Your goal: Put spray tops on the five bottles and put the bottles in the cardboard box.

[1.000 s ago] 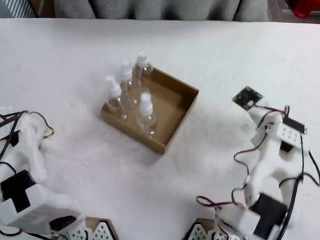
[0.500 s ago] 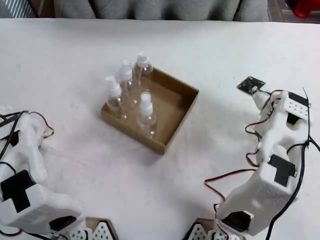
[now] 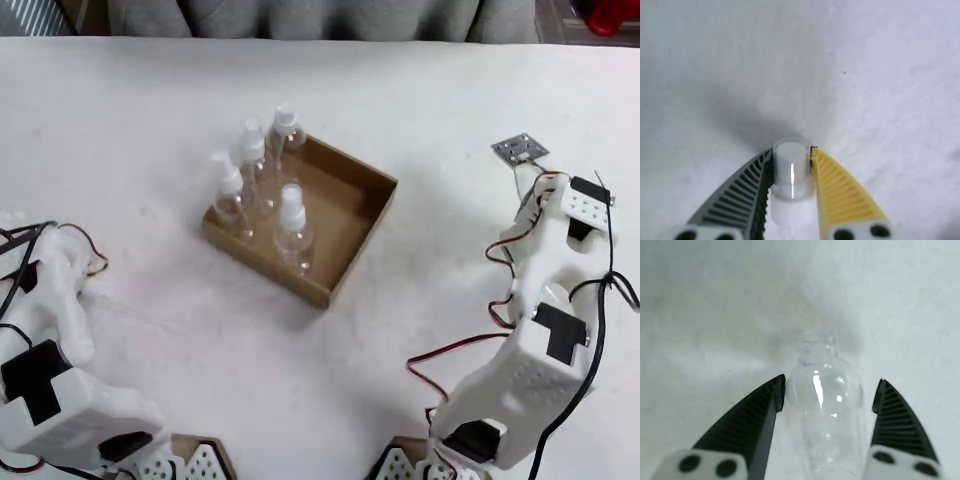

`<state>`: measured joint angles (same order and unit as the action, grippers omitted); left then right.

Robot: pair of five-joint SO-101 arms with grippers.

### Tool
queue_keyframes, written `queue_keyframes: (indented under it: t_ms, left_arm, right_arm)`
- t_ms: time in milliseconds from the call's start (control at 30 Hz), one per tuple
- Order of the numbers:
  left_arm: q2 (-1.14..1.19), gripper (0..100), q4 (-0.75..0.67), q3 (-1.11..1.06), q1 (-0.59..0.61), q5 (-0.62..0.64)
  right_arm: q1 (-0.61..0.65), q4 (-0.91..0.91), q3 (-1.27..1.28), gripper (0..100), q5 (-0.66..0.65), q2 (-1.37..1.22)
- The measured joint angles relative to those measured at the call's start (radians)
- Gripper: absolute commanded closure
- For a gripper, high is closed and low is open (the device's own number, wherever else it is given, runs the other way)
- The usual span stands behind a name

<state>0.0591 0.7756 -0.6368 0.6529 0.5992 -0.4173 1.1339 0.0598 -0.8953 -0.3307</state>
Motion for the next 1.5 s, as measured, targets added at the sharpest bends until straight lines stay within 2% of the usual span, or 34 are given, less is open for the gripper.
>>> queue_keyframes:
  t_ms: [267, 833, 1033, 1100, 1300, 1500]
  left_arm:
    - [0.000, 98, 0.000, 0.000, 0.000, 0.000]
    - [0.000, 98, 0.000, 0.000, 0.000, 0.000]
    - [0.000, 98, 0.000, 0.000, 0.000, 0.000]
    - [0.000, 98, 0.000, 0.000, 0.000, 0.000]
    - [0.000, 98, 0.000, 0.000, 0.000, 0.000]
    - [0.000, 98, 0.000, 0.000, 0.000, 0.000]
  right_arm:
    - [0.000, 0.000, 0.000, 75.6, -0.051, -0.048]
    - [-0.031, 0.098, 0.000, 75.7, -0.302, 0.002]
    - [-0.028, 0.098, -0.026, 75.9, -0.319, -0.032]
    - [-0.029, 0.098, -0.046, 78.2, -0.319, -0.052]
    - [-0.029, 0.098, -0.083, 98.0, -0.319, -0.074]
    - [-0.031, 0.112, -0.124, 98.2, -0.284, -0.074]
